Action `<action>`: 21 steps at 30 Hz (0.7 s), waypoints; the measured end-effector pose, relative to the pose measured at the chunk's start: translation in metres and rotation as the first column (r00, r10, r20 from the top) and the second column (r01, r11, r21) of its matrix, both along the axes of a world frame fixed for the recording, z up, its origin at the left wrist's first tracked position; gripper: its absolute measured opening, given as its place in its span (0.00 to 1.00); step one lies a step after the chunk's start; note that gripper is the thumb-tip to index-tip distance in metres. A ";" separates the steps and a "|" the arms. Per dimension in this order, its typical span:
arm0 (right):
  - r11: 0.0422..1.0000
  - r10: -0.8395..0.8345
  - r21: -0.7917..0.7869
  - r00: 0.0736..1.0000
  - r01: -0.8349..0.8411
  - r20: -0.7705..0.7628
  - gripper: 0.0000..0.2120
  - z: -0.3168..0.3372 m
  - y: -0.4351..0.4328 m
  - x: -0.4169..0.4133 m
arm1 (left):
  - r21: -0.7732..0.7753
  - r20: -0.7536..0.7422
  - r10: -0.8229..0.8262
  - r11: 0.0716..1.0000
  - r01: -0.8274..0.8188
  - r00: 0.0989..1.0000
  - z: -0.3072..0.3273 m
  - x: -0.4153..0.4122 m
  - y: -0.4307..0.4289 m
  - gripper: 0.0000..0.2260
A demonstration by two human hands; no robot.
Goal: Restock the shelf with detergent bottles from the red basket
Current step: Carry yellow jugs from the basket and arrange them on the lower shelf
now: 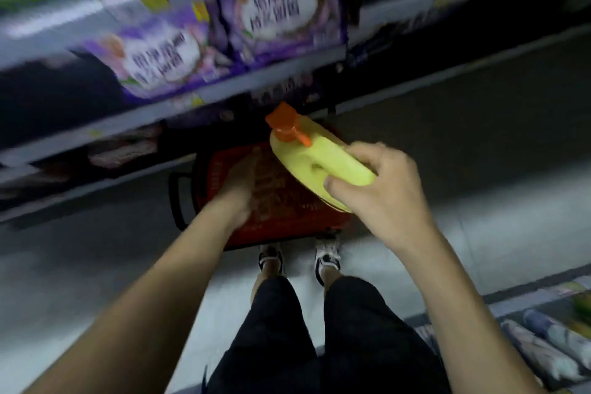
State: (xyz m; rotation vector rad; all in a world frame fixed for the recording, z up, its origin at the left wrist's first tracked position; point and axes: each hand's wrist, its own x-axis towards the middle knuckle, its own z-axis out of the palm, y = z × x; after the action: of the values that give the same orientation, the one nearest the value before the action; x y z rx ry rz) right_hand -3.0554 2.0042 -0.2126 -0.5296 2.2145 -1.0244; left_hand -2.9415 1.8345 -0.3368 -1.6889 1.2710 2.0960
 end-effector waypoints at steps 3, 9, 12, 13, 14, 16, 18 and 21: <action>0.981 0.088 -0.163 0.988 -0.108 -0.128 0.03 0.095 -0.008 -0.010 | -0.049 -0.171 -0.056 0.998 0.049 0.984 0.101 -0.020 -0.002 0.23; 0.825 0.141 -0.490 0.942 -0.283 -0.306 0.12 0.248 -0.022 -0.020 | -0.206 -0.440 -0.039 0.977 -0.058 0.897 0.263 -0.023 0.006 0.15; 0.708 0.073 -0.640 0.933 -0.298 -0.353 0.15 0.302 -0.032 -0.015 | -0.106 -0.580 0.028 0.988 -0.110 0.814 0.318 -0.016 0.013 0.21; 0.684 0.037 -0.669 0.930 -0.290 -0.366 0.16 0.315 -0.038 -0.013 | -0.083 -0.609 0.072 0.985 -0.154 0.790 0.331 -0.014 0.017 0.24; 0.667 -0.003 -0.687 0.921 -0.288 -0.389 0.17 0.326 -0.045 -0.011 | -0.065 -0.648 0.103 0.980 -0.189 0.755 0.339 -0.009 0.020 0.28; 0.658 -0.030 -0.687 0.901 -0.308 -0.433 0.24 0.345 -0.055 -0.006 | 0.002 -0.725 0.166 0.971 -0.239 0.669 0.355 -0.002 0.026 0.34; 0.632 0.022 -0.712 0.925 -0.306 -0.379 0.26 0.354 -0.057 -0.002 | 0.051 -0.779 0.211 0.960 -0.276 0.591 0.374 0.005 0.031 0.35; 0.594 0.118 -0.767 0.970 -0.242 -0.214 0.24 0.350 -0.045 0.008 | -0.022 -0.837 0.133 0.961 -0.275 0.530 0.404 0.020 0.034 0.35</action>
State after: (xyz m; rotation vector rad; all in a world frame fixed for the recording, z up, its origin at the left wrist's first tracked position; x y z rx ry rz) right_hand -3.0476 1.9587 0.1377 -1.2213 1.6441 -1.8989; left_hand -2.9218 1.8682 0.0676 -0.8266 1.4978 3.2289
